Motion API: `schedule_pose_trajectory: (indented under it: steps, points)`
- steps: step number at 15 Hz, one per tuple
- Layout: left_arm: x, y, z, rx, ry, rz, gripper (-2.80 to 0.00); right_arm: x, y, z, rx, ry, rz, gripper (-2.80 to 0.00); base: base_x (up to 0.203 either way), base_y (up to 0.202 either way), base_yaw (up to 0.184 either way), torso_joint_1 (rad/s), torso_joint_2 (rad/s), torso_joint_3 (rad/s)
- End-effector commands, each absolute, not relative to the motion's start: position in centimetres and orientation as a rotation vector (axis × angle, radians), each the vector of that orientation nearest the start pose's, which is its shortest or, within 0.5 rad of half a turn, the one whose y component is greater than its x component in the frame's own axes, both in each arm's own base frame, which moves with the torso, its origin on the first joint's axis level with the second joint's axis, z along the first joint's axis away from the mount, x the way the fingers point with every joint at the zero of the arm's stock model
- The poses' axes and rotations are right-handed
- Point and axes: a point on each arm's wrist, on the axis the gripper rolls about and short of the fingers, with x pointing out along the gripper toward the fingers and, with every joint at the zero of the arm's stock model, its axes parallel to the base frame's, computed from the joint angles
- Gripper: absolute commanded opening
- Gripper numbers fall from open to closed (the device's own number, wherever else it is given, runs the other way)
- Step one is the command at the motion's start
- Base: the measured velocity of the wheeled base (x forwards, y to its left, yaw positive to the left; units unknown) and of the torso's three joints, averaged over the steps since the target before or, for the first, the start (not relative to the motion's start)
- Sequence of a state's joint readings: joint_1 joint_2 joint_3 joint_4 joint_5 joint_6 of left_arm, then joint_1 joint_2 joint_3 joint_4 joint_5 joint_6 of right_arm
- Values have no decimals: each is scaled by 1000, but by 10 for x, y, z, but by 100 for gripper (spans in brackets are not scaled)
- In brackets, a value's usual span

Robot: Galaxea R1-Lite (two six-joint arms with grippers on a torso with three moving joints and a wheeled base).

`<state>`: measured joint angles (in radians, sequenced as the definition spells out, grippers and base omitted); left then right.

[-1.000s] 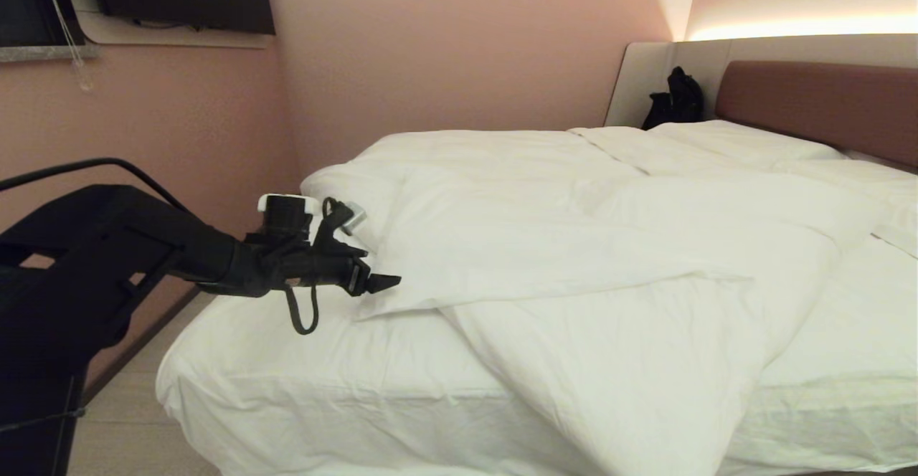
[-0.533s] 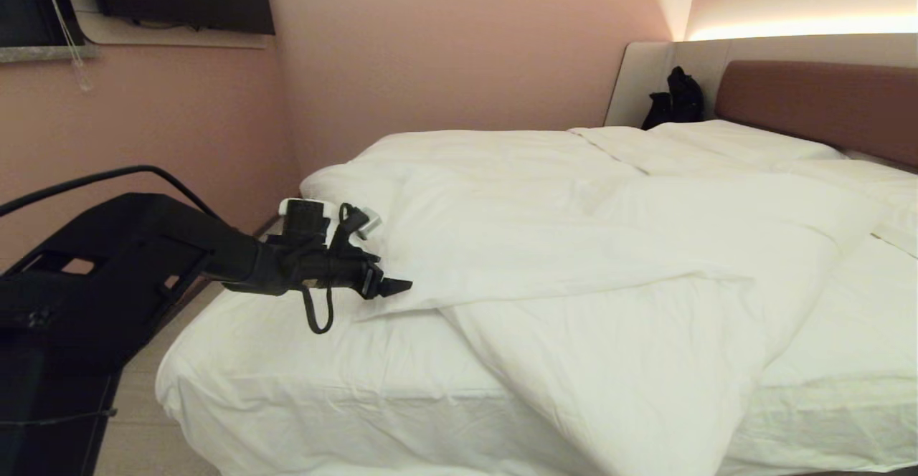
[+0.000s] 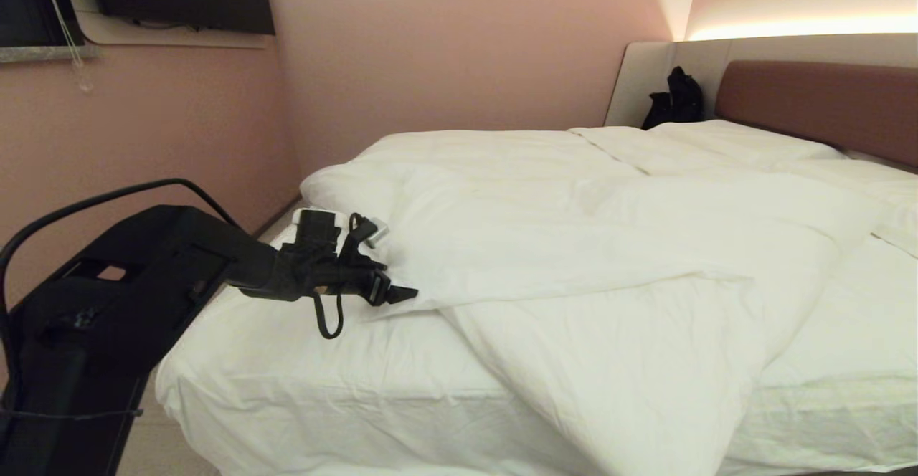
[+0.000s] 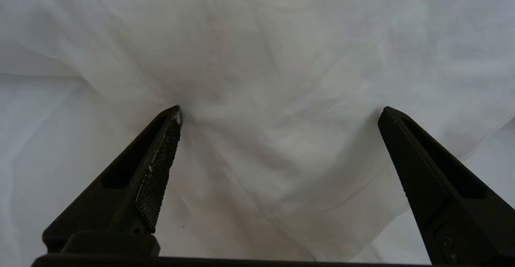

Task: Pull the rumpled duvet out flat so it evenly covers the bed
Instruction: Hold the folded corner of the quilt, then flatten the corners of the folded blanket

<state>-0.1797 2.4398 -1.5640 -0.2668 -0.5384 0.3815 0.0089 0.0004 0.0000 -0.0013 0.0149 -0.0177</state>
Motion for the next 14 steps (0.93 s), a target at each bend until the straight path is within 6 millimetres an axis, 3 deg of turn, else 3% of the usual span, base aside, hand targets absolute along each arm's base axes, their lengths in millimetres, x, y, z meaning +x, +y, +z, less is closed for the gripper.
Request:
schedule_pose_trajectory:
  steps: [1,12,13,14]
  points:
    - [473,-101,40,242,482,-811,0,-23,0,76,-17,0,25,-280,0,0,0,0,0,0]
    - [476,-102,28,242,501,-809,0,-23,0,76,-18,0,25,-280,0,0,0,0,0,0]
    - [477,-102,29,242,497,-808,-280,-23,0,76,-18,0,25,-280,0,0,0,0,0,0]
    - [478,-102,28,244,495,-807,-280,-23,0,76,-18,0,25,-280,0,0,0,0,0,0]
